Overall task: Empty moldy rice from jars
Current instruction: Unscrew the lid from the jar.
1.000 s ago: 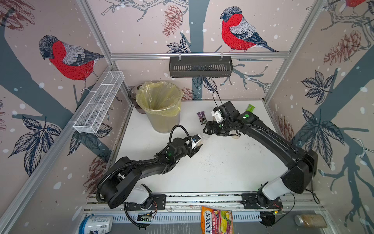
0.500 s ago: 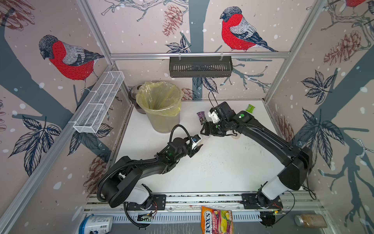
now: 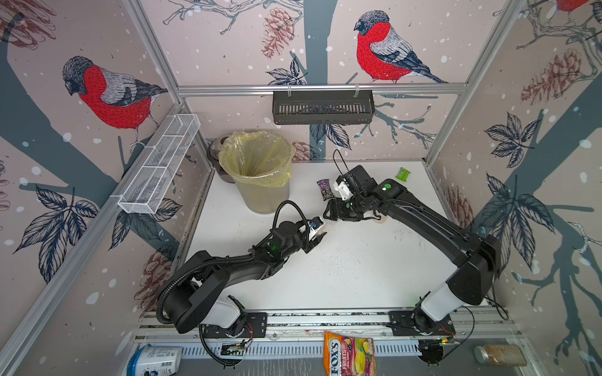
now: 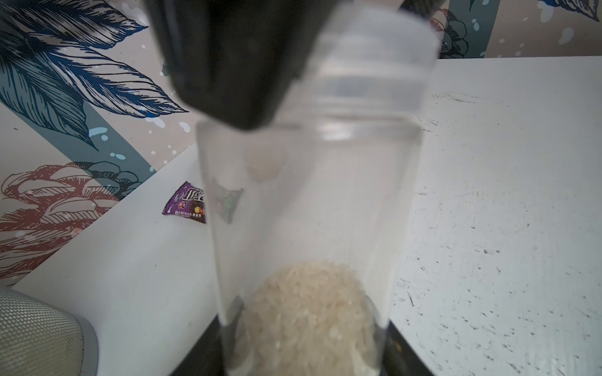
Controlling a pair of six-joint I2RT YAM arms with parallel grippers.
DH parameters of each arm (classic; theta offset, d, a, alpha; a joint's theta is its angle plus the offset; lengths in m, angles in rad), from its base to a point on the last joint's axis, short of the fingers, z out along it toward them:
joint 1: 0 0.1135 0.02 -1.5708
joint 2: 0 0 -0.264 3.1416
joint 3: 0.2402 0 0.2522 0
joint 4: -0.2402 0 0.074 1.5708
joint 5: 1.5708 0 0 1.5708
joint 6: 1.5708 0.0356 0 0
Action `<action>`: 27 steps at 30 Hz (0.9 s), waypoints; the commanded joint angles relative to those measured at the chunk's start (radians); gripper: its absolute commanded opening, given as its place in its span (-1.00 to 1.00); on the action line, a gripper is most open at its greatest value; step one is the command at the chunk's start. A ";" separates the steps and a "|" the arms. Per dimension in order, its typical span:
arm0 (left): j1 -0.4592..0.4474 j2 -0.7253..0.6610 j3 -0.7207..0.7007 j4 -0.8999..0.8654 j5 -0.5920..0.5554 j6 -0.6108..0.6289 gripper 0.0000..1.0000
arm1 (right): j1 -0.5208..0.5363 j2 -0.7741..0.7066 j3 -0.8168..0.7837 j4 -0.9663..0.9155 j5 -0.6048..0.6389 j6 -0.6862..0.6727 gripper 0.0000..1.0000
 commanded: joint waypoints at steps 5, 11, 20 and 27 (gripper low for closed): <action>0.000 -0.003 0.000 0.057 -0.001 0.014 -1.00 | 0.002 -0.006 -0.010 0.018 0.008 -0.030 0.25; 0.000 -0.003 -0.004 0.048 0.005 0.013 -1.00 | -0.003 -0.022 -0.007 0.035 0.002 -0.115 0.07; 0.004 -0.008 -0.034 0.077 0.030 -0.011 -1.00 | -0.048 -0.057 -0.017 0.029 -0.057 -0.322 -0.12; 0.013 -0.012 -0.035 0.086 0.073 -0.029 -1.00 | -0.054 -0.069 0.000 0.035 -0.143 -0.467 -0.14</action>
